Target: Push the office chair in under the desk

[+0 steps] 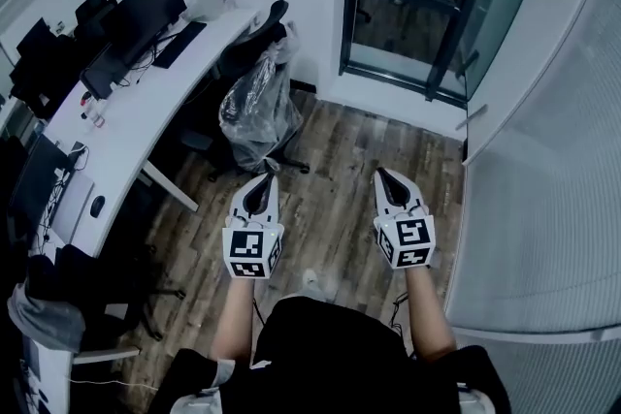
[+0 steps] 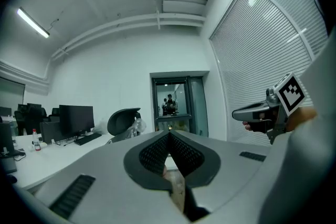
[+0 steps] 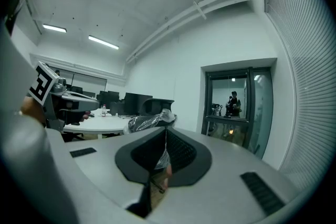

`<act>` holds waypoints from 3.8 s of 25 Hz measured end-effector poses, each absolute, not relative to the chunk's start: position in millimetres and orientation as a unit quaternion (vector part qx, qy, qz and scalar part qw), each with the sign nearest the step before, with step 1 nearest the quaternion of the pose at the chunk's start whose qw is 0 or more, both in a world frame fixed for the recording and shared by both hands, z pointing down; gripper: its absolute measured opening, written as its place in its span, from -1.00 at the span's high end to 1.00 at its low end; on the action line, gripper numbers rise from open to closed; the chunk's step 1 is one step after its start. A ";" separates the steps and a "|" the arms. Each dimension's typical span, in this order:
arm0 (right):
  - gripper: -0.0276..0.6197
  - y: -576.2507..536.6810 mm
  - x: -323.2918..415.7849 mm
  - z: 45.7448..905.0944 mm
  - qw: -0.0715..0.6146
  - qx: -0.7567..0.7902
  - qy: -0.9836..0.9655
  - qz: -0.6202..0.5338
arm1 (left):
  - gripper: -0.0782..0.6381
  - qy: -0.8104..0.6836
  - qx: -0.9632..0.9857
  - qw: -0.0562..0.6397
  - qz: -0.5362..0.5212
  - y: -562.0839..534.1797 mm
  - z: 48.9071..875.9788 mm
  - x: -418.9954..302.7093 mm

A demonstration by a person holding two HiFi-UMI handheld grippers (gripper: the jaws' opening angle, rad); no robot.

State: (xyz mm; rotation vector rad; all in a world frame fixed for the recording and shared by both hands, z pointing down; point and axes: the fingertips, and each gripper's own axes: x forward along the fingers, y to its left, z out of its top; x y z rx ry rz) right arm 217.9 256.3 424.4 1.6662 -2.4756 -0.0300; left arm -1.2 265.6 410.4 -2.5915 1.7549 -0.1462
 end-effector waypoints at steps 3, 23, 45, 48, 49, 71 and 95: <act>0.84 219.9 206.8 417.2 0.077 0.558 -0.826 -0.010 | 0.75 0.559 -0.828 0.013 -0.045 229.6 401.3 -11.5; 0.84 81.9 164.0 429.4 0.103 0.566 -0.818 -0.018 | 0.75 0.549 -0.835 0.009 -0.045 84.0 415.8 -46.0; 0.84 -36.6 224.7 443.1 0.104 0.570 -0.815 -0.015 | 0.75 0.527 -0.849 0.001 -0.040 -46.4 420.4 31.1; 0.84 -64.1 239.9 445.2 0.107 0.565 -0.818 -0.013 | 0.75 0.530 -0.847 -0.001 -0.044 -69.0 422.4 48.6; 0.84 -74.2 245.2 444.8 0.107 0.562 -0.820 -0.011 | 0.75 0.531 -0.846 -0.003 -0.044 -77.5 421.9 54.6; 0.84 -222.0 342.5 443.0 0.100 0.496 -0.863 -0.008 | 0.75 0.587 -0.808 -0.004 -0.049 -203.4 415.3 163.3; 0.84 -276.9 232.3 465.4 0.112 0.357 -0.927 -0.033 | 0.75 0.696 -0.713 0.005 -0.084 -200.8 439.7 72.0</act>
